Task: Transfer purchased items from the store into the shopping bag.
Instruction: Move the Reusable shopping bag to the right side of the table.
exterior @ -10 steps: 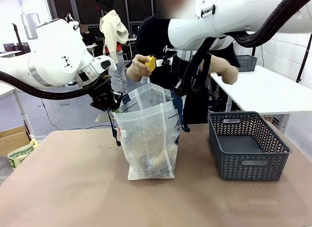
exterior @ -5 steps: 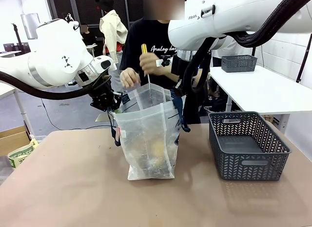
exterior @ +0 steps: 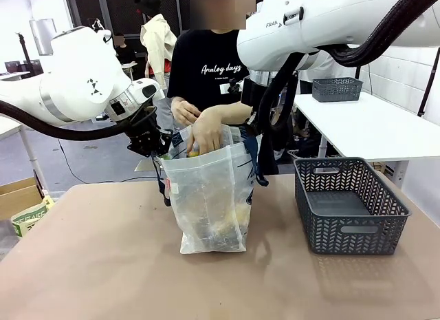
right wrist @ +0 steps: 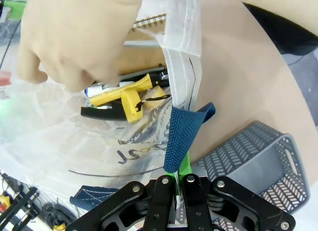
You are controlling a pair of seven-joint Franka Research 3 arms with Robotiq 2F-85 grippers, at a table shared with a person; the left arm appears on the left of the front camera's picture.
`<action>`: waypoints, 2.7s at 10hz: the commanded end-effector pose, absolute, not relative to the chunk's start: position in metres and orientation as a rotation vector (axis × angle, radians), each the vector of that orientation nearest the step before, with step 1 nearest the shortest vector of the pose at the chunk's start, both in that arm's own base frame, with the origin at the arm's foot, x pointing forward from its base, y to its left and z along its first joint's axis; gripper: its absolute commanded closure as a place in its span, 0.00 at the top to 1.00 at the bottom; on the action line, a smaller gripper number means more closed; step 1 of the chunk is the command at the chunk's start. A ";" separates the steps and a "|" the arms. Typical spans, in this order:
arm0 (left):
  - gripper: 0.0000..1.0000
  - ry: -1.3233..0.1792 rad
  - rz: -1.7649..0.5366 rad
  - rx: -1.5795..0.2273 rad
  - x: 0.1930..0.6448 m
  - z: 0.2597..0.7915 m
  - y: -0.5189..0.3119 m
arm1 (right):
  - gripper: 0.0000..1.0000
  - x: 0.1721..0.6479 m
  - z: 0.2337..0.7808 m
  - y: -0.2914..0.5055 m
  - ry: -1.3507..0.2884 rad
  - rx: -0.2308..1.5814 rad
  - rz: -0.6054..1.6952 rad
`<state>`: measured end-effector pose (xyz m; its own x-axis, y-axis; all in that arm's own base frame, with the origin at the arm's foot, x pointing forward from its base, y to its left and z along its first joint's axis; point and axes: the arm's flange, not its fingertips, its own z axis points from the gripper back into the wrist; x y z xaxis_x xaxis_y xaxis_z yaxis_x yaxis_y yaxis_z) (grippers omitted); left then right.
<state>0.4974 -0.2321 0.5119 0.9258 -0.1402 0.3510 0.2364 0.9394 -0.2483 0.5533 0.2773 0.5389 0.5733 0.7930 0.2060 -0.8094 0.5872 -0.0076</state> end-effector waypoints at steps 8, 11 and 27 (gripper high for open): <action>0.00 -0.340 -0.194 -0.293 0.497 0.513 -0.231 | 0.00 0.553 0.538 0.277 -0.194 0.091 0.937; 0.00 -0.340 -0.194 -0.293 0.497 0.513 -0.231 | 0.00 0.553 0.538 0.277 -0.194 0.091 0.937; 0.00 -0.340 -0.194 -0.293 0.497 0.513 -0.231 | 0.00 0.553 0.538 0.277 -0.194 0.091 0.937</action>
<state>0.4974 -0.2321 0.5119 0.9258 -0.1402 0.3510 0.2364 0.9394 -0.2483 0.5533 0.2773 0.5389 0.5733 0.7930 0.2060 -0.8094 0.5872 -0.0076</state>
